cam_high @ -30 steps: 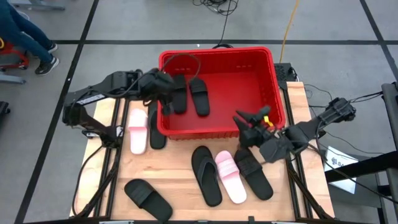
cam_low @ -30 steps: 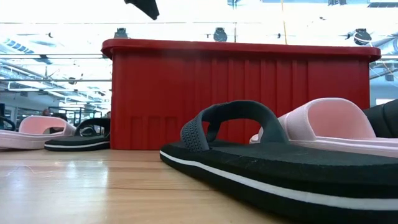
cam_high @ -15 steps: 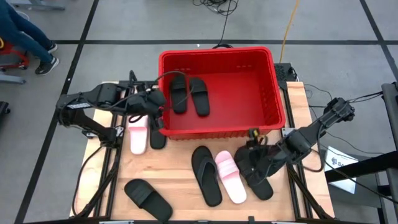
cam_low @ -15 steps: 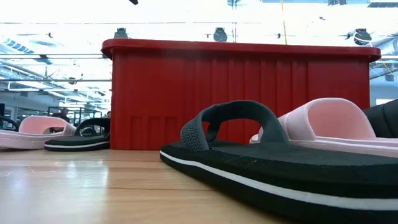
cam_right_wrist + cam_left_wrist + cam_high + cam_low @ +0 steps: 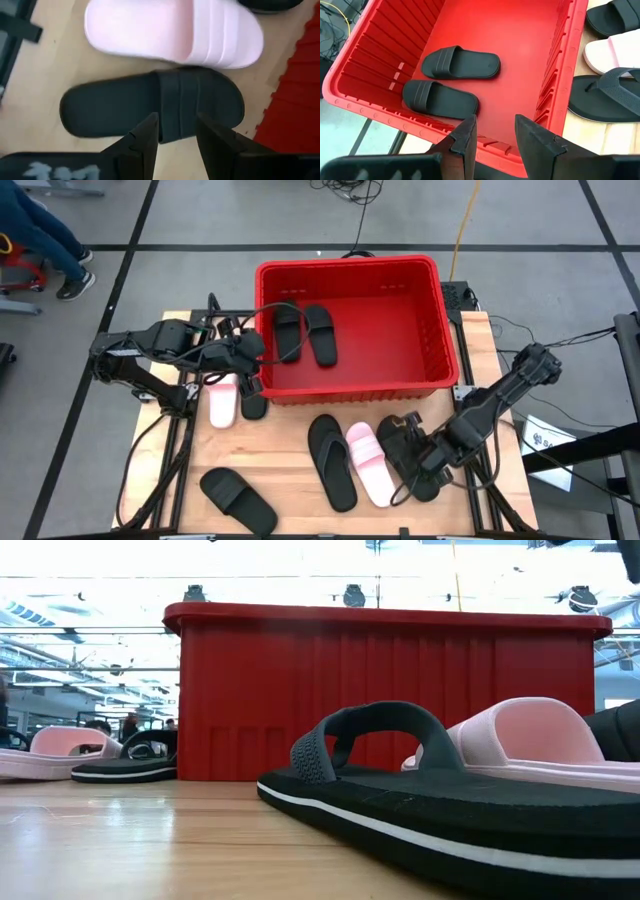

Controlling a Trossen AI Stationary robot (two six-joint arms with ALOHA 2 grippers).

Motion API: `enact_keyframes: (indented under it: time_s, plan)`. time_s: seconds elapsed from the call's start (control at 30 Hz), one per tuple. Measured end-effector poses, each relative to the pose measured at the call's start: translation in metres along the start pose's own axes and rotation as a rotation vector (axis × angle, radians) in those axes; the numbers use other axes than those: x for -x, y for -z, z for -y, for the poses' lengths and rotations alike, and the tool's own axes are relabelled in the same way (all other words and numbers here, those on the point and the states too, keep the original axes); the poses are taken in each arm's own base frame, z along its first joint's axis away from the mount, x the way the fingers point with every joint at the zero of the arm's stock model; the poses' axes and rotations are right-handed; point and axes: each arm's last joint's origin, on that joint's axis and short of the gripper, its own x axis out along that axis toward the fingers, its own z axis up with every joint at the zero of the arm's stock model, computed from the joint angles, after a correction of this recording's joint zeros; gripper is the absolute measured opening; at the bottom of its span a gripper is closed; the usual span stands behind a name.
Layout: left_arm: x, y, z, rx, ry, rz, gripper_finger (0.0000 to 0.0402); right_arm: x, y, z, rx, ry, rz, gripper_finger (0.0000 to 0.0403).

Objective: Pick and place slides into bin
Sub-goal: Put the right black slide into the red bin

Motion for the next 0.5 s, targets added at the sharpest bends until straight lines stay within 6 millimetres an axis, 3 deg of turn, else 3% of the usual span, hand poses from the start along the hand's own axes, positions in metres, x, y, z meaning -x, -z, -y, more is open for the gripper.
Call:
enact_keyframes:
  time_s: [0.5]
  plan:
    - [0.004, 0.003, 0.008, -0.036, 0.038, -0.002, 0.0129, -0.032, -0.001, -0.016, 0.032, 0.013, -0.057, 0.0118]
